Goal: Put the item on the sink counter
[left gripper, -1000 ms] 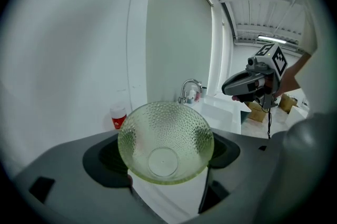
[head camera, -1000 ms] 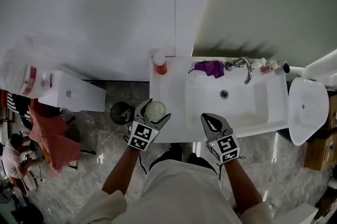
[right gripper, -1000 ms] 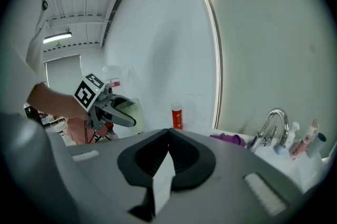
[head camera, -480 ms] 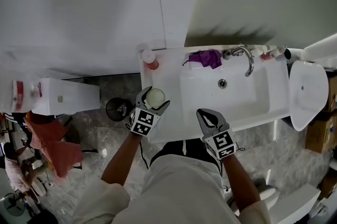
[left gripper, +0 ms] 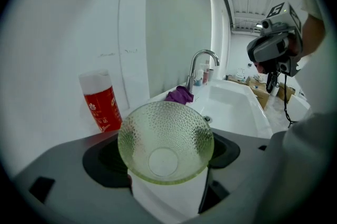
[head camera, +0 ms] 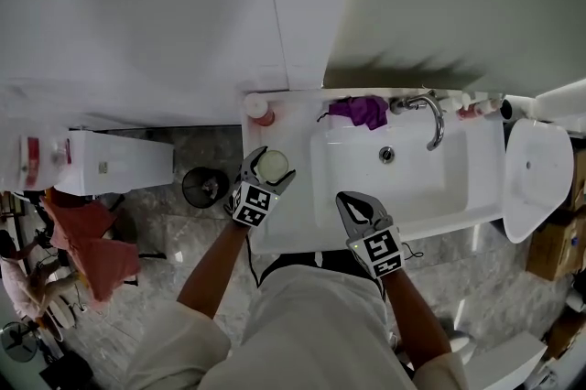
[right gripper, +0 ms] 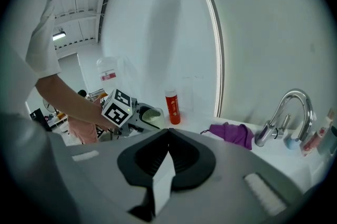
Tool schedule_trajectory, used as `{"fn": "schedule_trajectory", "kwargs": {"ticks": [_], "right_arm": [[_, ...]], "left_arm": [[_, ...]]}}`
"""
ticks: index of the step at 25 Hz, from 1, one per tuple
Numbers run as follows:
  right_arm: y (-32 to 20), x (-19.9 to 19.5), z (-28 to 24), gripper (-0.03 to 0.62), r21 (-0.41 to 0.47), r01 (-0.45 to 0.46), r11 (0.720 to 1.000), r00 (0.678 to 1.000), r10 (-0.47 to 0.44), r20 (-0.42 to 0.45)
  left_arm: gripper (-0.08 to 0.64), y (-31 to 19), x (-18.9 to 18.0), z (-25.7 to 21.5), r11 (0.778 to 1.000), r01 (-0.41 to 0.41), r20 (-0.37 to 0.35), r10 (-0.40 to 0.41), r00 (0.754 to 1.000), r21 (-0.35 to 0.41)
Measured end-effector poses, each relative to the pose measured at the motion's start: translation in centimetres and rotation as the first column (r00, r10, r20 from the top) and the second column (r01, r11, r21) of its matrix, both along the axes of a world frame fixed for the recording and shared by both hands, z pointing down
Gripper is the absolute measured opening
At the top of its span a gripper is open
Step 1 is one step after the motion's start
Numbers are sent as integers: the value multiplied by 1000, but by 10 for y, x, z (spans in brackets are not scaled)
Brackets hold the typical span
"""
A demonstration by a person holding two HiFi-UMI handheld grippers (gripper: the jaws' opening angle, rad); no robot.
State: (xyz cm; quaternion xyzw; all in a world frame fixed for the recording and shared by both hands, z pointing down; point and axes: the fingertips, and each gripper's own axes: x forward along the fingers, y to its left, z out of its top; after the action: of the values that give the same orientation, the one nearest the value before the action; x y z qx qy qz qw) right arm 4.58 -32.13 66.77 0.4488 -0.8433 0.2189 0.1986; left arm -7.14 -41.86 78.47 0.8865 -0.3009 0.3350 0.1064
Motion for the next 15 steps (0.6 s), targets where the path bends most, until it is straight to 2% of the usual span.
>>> {"fn": "schedule_trajectory", "kwargs": {"ticks": [15], "right_arm": [[-17, 20, 22, 11, -62, 20, 998, 1000, -20, 14]], "left_arm": [[396, -21, 4, 59, 996, 75, 24, -74, 997, -43]]}}
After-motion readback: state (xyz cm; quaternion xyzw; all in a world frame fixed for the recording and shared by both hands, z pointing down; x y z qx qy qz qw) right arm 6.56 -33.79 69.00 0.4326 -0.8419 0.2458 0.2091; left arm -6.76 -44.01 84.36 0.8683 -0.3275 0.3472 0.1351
